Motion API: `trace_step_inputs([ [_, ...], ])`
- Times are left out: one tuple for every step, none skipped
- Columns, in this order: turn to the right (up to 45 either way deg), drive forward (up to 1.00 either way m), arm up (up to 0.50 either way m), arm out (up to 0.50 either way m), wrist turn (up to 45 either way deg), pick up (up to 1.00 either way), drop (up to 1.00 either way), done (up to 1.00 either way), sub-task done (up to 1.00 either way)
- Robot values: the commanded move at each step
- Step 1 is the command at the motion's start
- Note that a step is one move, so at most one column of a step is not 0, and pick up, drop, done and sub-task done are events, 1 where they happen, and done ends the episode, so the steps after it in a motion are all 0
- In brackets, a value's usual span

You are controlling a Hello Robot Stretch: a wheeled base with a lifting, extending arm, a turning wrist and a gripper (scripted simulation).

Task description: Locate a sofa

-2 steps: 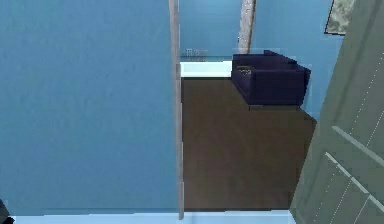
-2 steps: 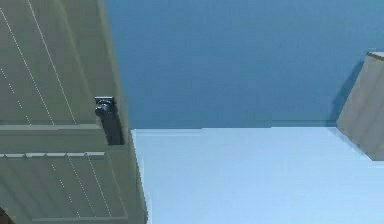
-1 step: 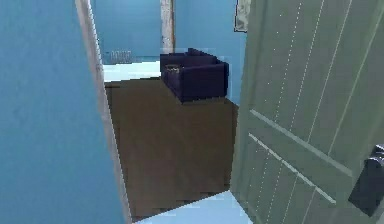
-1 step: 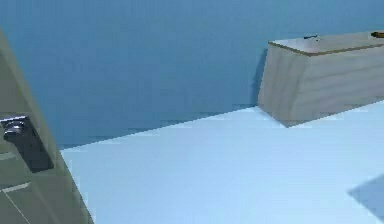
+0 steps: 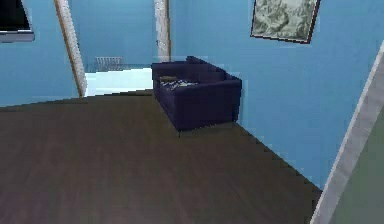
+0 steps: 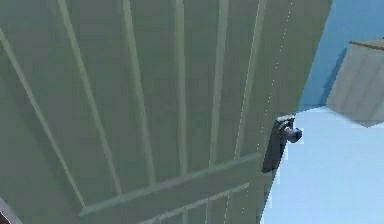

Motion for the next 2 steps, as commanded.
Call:
trace_step_inputs([
  [9.0, 0.00, 0.00, 0.00, 0.0, 0.00, 0.00, 0.00, 0.00],
  [0.0, 0.10, 0.00, 0.00, 0.0, 0.00, 0.00, 0.00, 0.00],
])
